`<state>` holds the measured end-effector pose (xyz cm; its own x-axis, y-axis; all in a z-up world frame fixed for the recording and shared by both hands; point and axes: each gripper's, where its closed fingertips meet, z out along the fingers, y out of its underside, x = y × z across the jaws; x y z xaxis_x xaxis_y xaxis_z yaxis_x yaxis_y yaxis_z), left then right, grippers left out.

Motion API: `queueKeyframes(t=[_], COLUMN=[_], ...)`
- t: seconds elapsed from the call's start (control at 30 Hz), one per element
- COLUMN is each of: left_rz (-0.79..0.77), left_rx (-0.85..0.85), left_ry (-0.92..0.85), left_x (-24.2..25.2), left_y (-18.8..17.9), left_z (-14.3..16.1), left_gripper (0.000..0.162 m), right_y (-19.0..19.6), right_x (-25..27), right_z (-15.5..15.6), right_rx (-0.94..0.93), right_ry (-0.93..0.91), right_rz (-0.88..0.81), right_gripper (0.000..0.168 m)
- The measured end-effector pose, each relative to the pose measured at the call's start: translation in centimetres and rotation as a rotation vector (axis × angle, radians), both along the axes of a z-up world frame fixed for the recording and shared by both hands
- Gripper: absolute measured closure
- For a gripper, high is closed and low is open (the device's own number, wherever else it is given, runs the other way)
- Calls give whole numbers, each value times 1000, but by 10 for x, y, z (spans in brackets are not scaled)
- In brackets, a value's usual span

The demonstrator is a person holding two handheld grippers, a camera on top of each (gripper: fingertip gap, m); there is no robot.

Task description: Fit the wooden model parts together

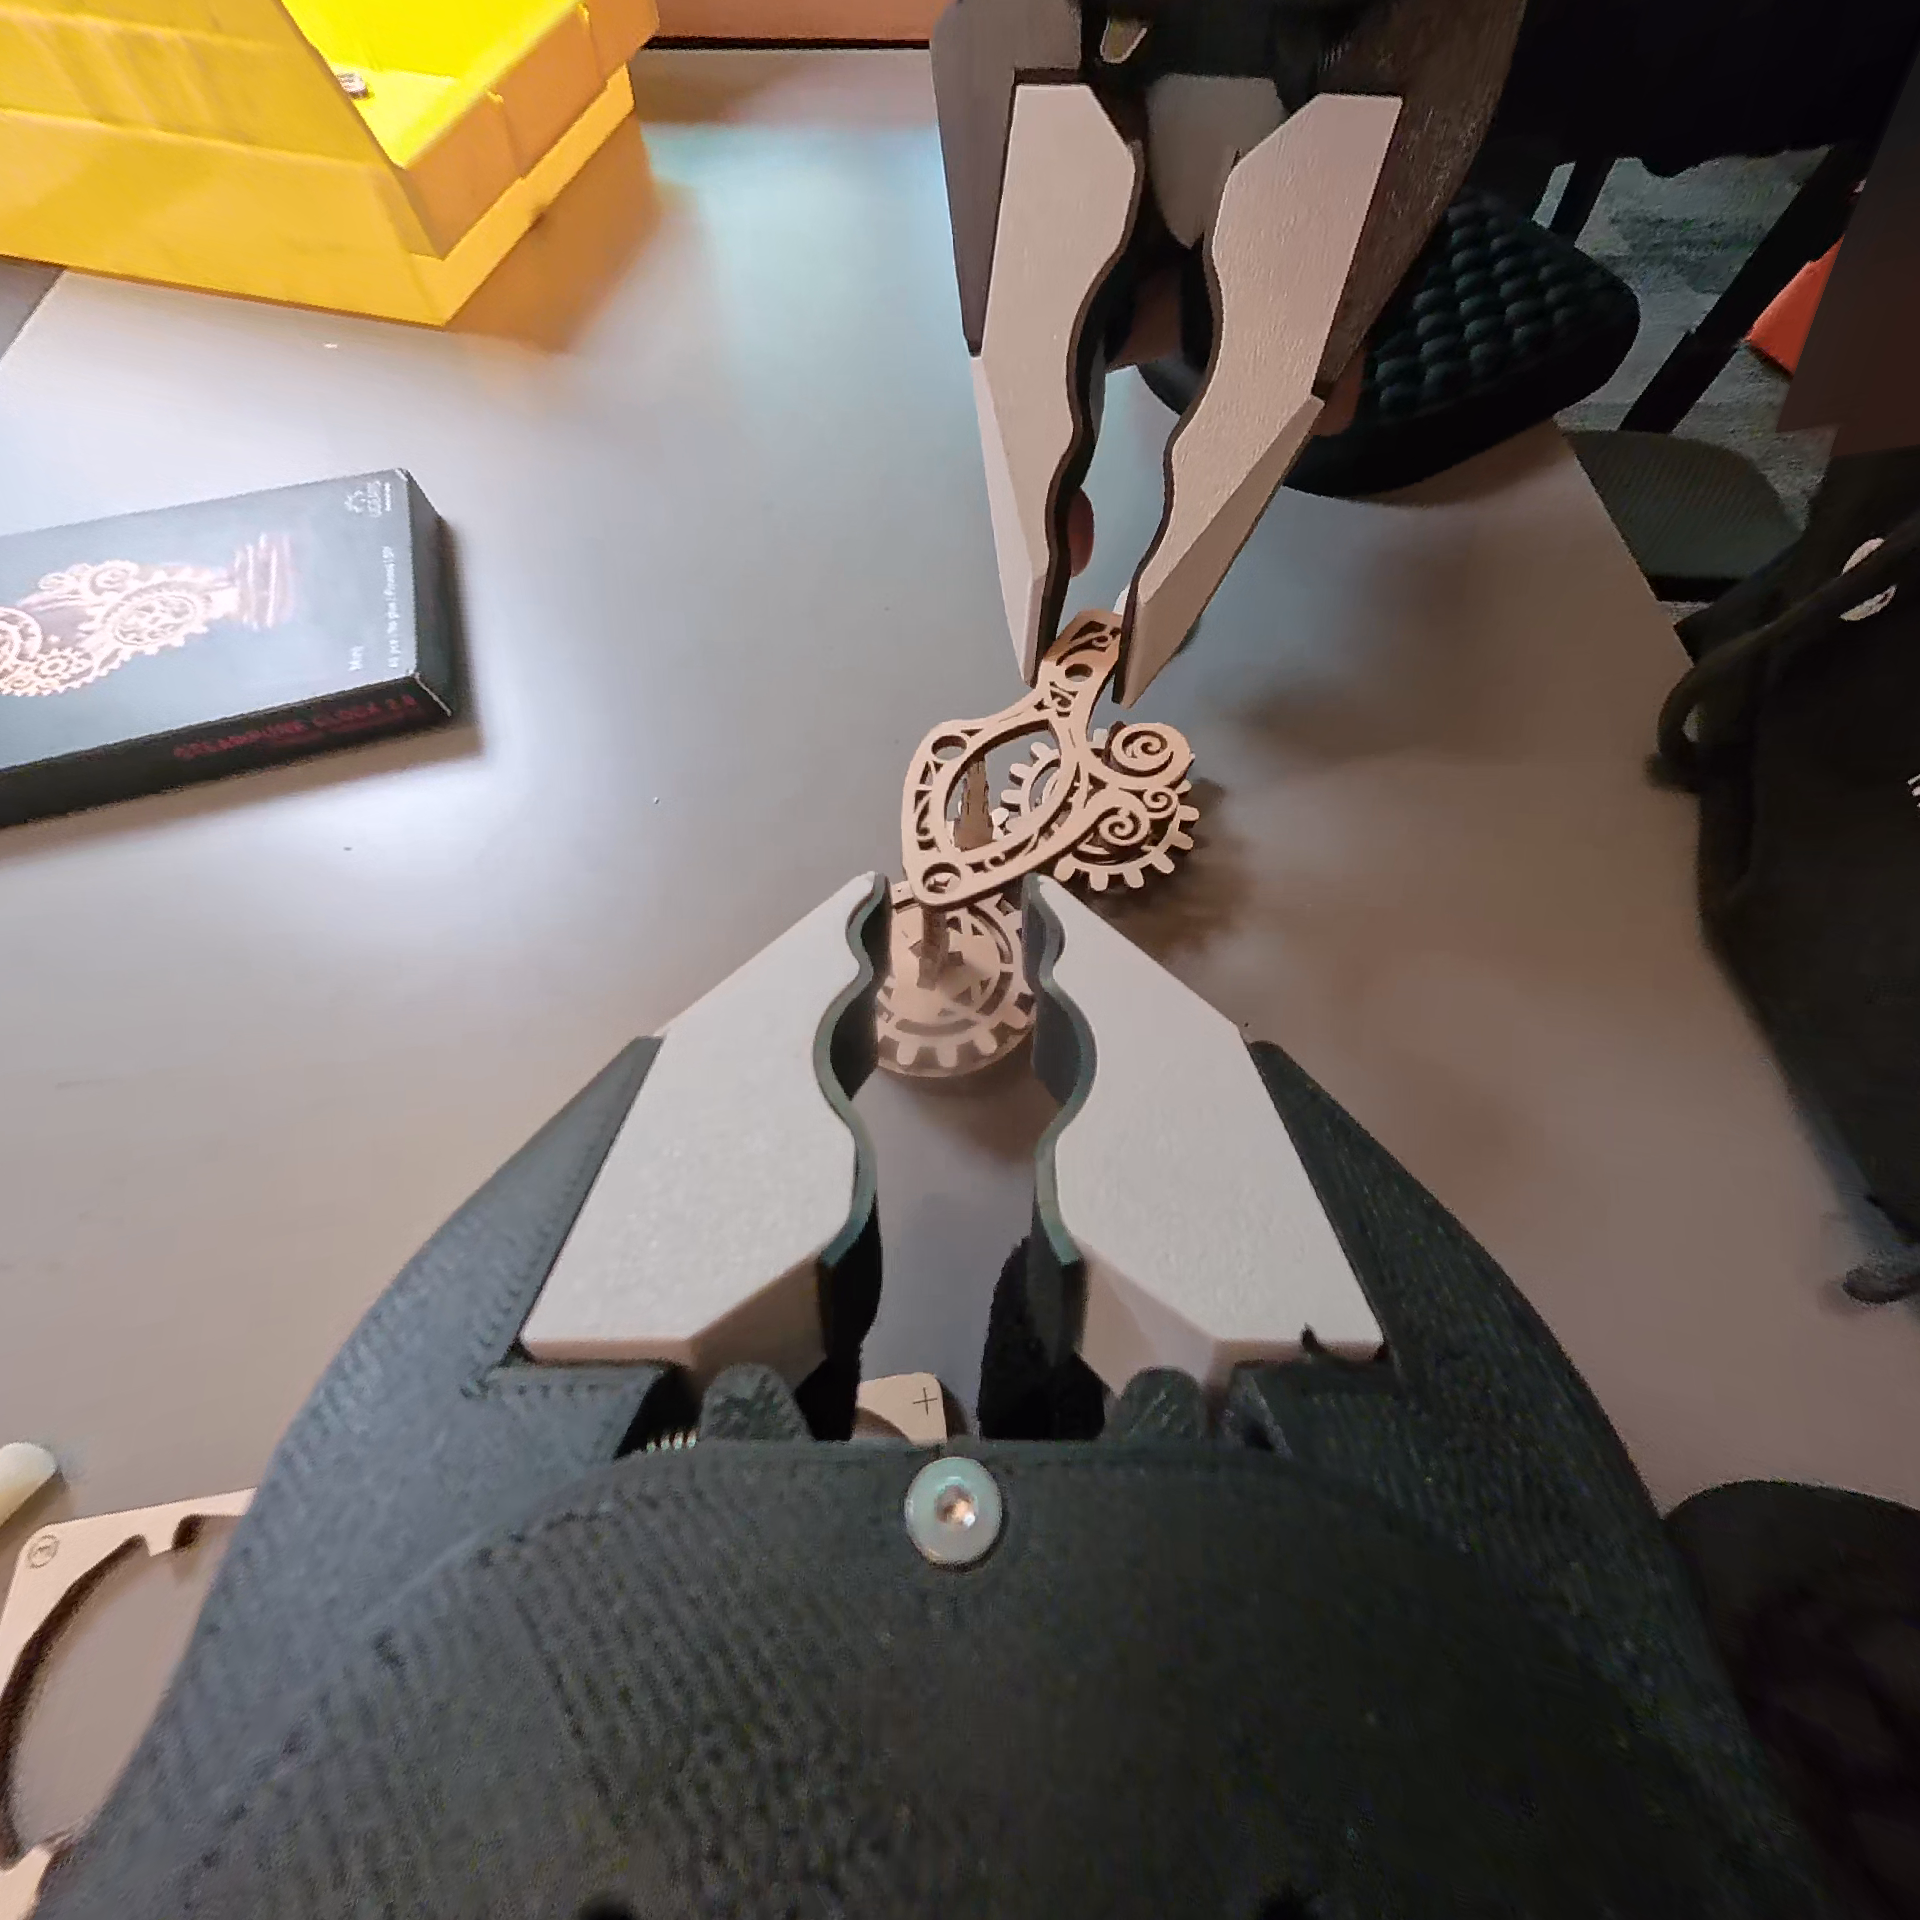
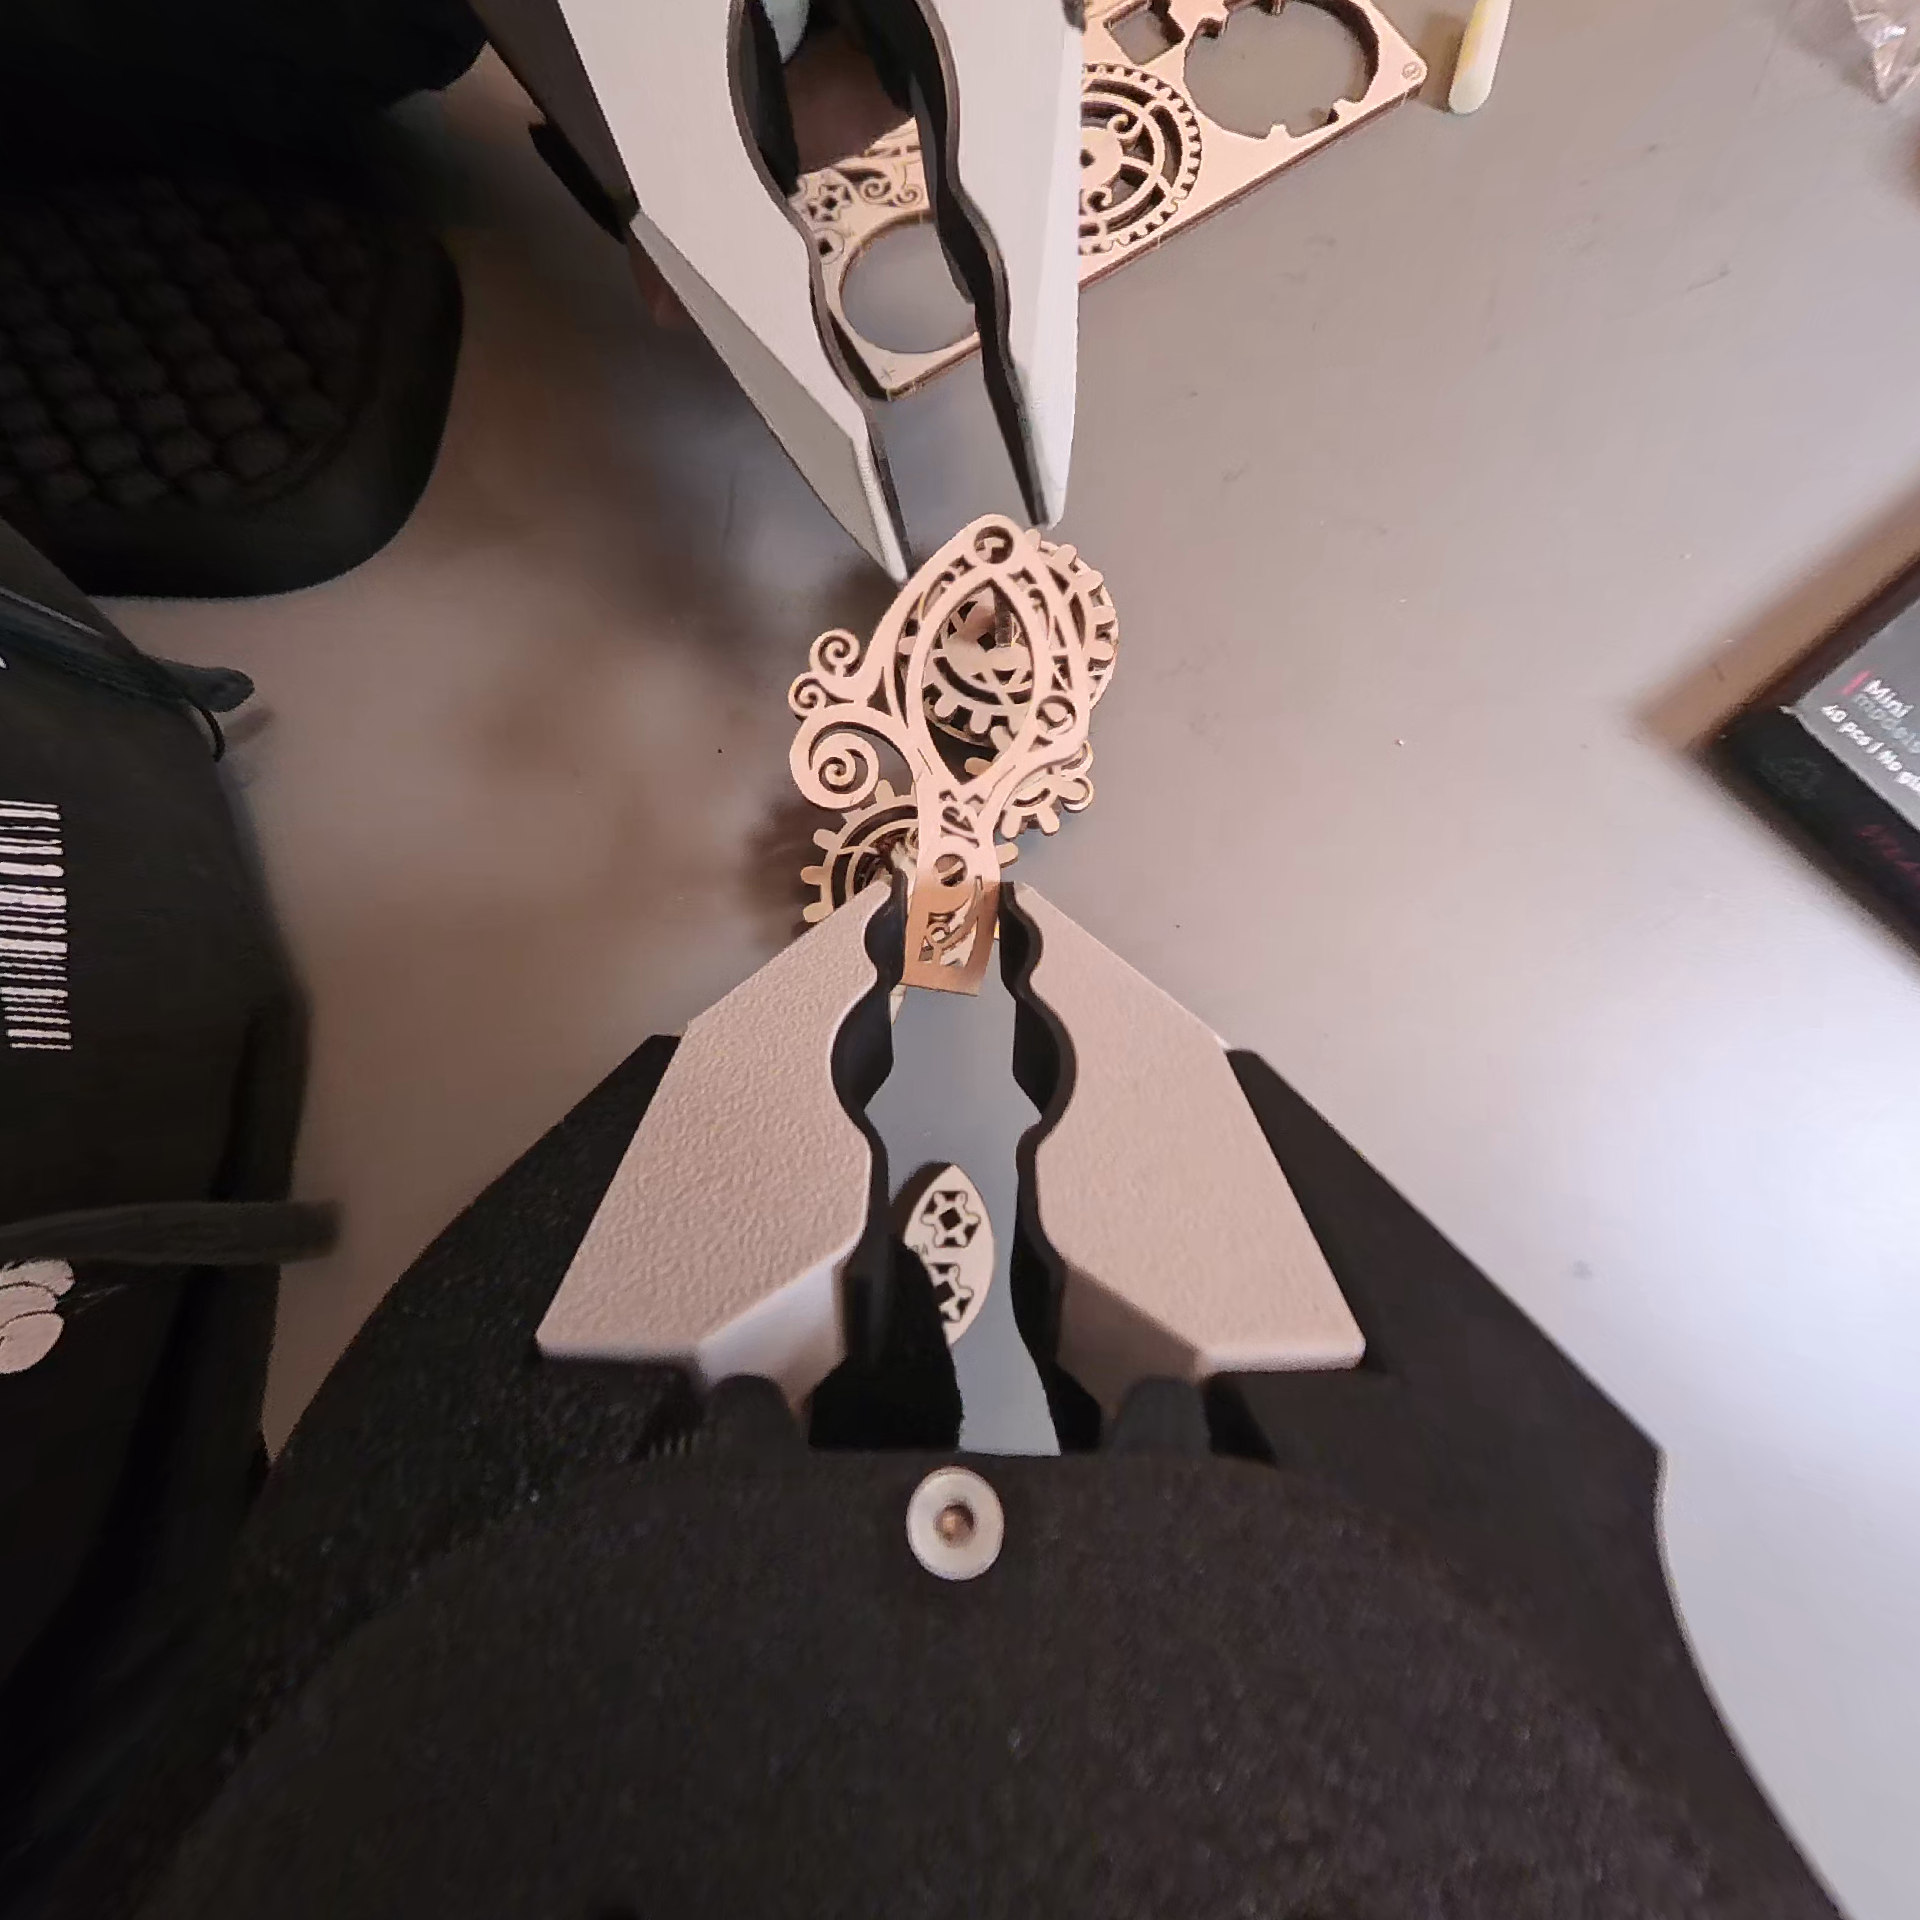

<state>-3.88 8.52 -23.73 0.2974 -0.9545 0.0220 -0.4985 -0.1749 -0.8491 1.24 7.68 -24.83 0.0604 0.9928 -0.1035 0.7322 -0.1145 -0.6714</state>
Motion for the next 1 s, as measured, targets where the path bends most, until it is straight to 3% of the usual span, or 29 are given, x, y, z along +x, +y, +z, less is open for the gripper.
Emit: queueKeyframes(t=[1.0], left_rz=[-10], left_rx=[41], left_ry=[32], left_x=[0], left_y=[-2], left_z=[-1], left_gripper=[142], right_y=[-13], right_x=[0], right_z=[0], right_rx=[-26], right_ry=[-13], right_rz=[-88], right_gripper=[151])
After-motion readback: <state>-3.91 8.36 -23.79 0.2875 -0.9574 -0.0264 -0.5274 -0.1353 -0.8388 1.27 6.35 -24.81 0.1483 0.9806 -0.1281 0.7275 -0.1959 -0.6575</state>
